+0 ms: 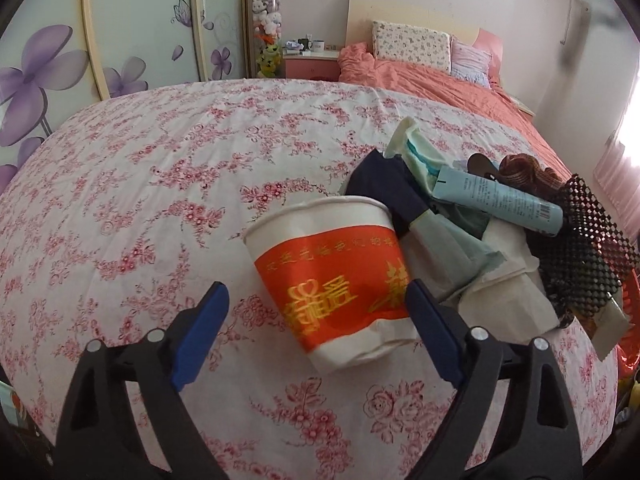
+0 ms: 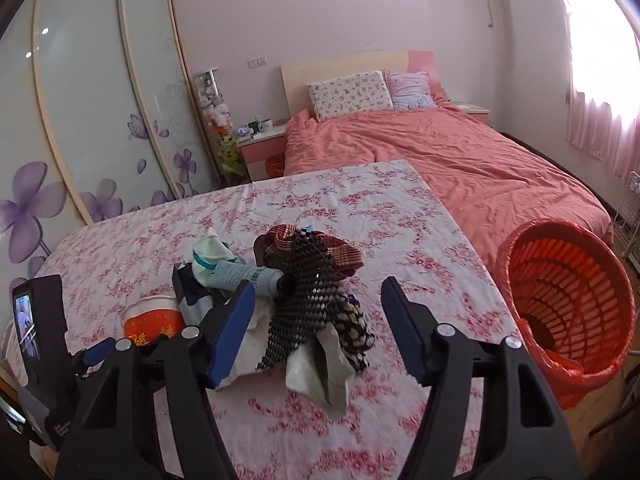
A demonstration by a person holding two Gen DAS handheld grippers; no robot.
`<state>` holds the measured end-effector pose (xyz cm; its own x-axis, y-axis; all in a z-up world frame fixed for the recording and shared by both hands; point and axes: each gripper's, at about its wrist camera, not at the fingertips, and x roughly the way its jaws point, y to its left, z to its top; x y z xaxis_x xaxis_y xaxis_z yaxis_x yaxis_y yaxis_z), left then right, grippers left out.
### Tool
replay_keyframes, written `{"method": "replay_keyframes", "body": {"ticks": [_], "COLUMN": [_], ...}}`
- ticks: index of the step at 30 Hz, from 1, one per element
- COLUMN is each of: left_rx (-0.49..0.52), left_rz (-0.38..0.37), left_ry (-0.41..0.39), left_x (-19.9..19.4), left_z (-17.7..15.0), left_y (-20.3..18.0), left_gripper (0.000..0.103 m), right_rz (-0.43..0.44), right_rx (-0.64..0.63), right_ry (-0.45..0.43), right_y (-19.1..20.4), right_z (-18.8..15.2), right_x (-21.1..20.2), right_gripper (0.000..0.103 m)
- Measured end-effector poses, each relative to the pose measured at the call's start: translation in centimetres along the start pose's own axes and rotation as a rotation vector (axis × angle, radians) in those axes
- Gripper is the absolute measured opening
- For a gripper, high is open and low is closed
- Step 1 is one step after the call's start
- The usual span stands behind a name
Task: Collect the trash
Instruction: 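Grasp the white-and-orange paper cup with the left gripper while the right grasps the black mesh item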
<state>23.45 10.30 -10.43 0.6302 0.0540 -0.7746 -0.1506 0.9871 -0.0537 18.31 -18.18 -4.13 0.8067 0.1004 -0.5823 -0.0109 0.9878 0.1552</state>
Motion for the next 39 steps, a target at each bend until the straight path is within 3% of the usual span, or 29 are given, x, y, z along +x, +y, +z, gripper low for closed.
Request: {"method": "replay_keyframes", "body": {"ticks": [8,10,15,19,23,27,28,33,37,39], "left_rx": [0.000,-0.001,-0.016,-0.036,-0.091,-0.145,-0.143,-0.055,-0.079,-0.108], "left_rz": [-0.002,0.005,-0.025,-0.048,-0.077,-0.083,-0.085,-0.123,-0.095,-0.099], "left_ry": [-0.003,-0.004,0.010,0.007,0.055,0.082,0.083,0.049,0.054,0.068], "left_x": [0.7,0.9,1.3,1.5,2.0,2.9,3.0,2.8,2.7,2.6], "left_z": [0.8,1.0,1.3,1.2,1.4,2.0,2.0,2.4,2.8,2.6], "left_y": [0.6,1.0,1.8,2.4,2.8,3.0,2.9,2.9,5.3,5.9], "left_gripper": [0.087,0.087,0.087,0.087,0.095,0.096,0.096,0.073,0.073,0.080], "right_rz": [0.009,0.020,0.048,0.063,0.063,0.057,0.058,0.060,0.064,0.063], "right_rx": [0.028,0.035,0.021,0.028,0.040,0.038,0.037,0.026,0.028,0.027], "right_ry": [0.065,0.089,0.119,0.112,0.113,0.114,0.114,0.112,0.110,0.110], "right_y": [-0.5,-0.9,-0.7,-0.5,-0.6,-0.6,-0.5,-0.6,-0.8,-0.8], "right_z": [0.7,0.5,-0.2,-0.2,0.0,0.0,0.0,-0.1,-0.2,-0.2], "right_x": [3.2,3.7,4.3,4.2,4.4,4.6,4.6,4.7,4.6,4.6], "right_gripper": [0.057,0.050,0.018,0.016,0.016,0.016,0.016,0.011,0.010,0.010]}}
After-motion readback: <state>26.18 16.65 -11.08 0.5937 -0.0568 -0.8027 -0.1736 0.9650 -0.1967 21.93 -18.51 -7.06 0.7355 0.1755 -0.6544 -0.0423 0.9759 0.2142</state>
